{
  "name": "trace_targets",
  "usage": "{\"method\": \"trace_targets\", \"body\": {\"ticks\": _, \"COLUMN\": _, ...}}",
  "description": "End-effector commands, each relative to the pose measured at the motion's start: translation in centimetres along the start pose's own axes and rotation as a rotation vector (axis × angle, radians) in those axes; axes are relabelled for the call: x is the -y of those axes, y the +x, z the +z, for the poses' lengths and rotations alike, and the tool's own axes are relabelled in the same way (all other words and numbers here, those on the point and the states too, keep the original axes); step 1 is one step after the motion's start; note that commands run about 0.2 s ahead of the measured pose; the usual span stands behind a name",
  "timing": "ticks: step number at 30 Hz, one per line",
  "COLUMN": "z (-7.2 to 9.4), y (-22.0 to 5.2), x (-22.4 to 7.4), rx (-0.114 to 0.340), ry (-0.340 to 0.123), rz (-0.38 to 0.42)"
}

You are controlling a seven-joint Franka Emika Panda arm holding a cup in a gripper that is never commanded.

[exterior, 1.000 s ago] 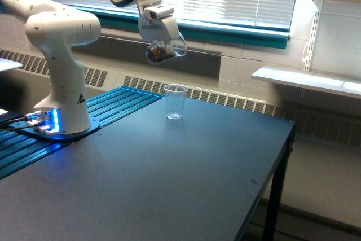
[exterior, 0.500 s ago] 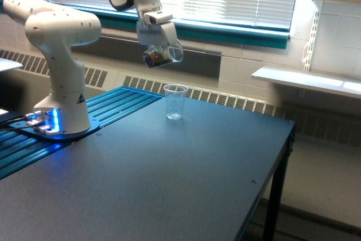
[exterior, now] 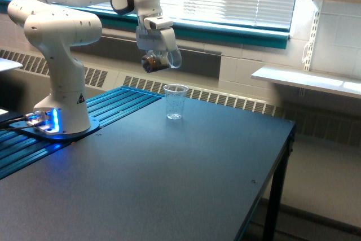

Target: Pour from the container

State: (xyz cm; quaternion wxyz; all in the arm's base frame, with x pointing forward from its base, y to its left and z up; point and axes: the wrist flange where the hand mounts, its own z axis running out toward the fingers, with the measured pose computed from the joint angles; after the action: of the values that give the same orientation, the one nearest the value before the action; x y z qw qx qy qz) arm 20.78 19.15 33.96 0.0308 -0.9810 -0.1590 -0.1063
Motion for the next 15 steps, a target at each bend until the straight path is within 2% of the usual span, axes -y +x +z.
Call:
{"method": "trace_targets", "body": {"ticks": 1, "z": 1.2, "y": -0.7, "x": -1.3, "rx": 0.030, "ry": -0.014, "rz": -0.001}}
{"method": "trace_targets", "body": {"ticks": 15, "z": 2.4, "y": -1.5, "x": -0.7, "rx": 0.070, "ry": -0.044, "rz": -0.022}}
